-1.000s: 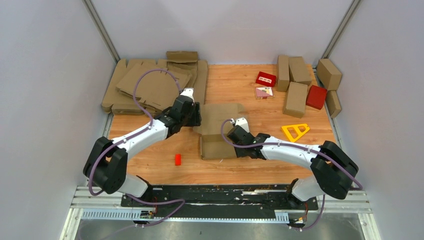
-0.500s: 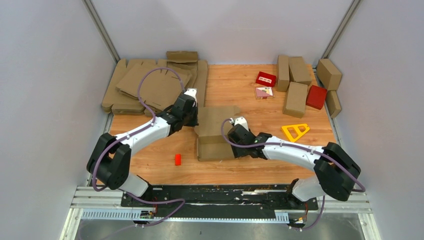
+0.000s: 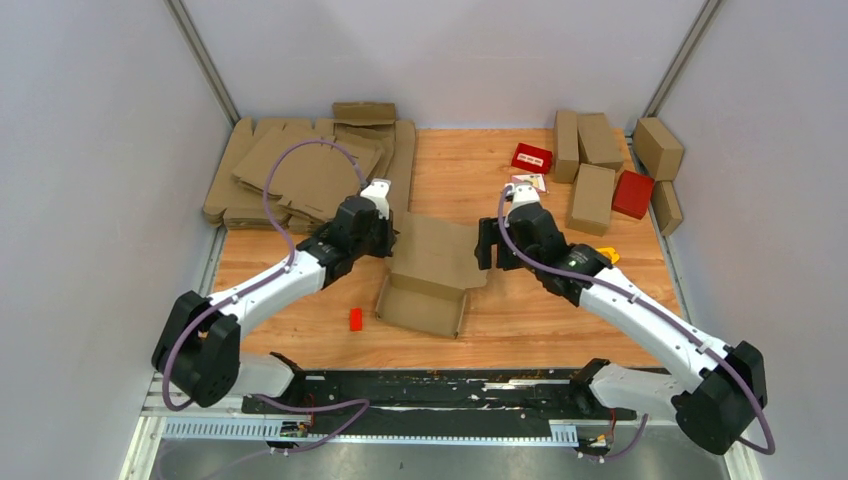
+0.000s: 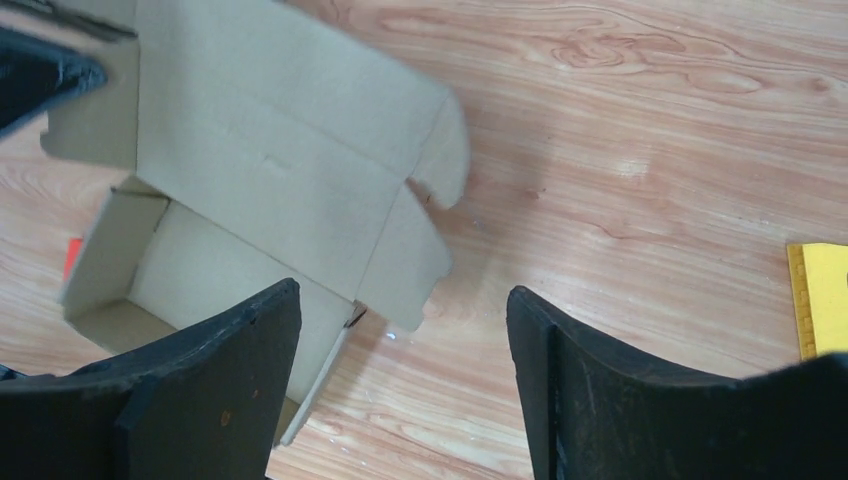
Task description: Fold the paper box
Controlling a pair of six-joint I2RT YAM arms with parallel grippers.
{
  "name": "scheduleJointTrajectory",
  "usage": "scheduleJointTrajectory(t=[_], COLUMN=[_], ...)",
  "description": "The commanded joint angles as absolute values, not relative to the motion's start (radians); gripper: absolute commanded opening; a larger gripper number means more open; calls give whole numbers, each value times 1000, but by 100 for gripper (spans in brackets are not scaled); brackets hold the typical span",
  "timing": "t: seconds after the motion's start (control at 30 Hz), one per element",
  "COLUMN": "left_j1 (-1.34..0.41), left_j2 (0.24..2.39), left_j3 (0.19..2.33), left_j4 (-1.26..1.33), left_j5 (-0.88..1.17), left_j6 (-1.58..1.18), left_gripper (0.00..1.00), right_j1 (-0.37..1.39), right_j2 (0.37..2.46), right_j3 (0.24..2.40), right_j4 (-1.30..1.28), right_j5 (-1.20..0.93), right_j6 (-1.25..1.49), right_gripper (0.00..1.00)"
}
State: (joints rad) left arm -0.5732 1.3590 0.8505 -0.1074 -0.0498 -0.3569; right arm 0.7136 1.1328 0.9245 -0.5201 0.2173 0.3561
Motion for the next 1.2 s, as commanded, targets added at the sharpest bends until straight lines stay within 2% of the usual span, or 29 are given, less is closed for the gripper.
scheduleJointTrajectory(t=[0.0,0.3,0.5,0.73,0.93,1.0,1.07,1.17], left_j1=[-570,-570,-570,-570,-569,-571,-570,-582], left_j2=[1276,1179,1163,1175,1186,1192,1196,1200], left_j3=[788,695,681,678,680,680,682,693], left_j4=[23,86,93,98,107,113,116,115], left_j5=[-9,-6,14,19,37,35,34,8], left_j6=[-354,-377,-386,-389,-405,-412,-421,-436], left_gripper=[0,0,0,0,0,0,0,0], right_j1=[624,527,519,517,517,517,516,518], right_j2=[1114,1244,1315,1351,1415,1425,1424,1401], right_j3=[904,926,941,945,991,998,1006,1033], right_j4=[-438,-408,-395,-388,-424,-420,-421,-445], right_j5=[64,-103,-158,-187,-255,-272,-261,-209], right_j6=[358,376,360,366,391,402,409,398], right_gripper=[72,54,52,43,28,20,8,0])
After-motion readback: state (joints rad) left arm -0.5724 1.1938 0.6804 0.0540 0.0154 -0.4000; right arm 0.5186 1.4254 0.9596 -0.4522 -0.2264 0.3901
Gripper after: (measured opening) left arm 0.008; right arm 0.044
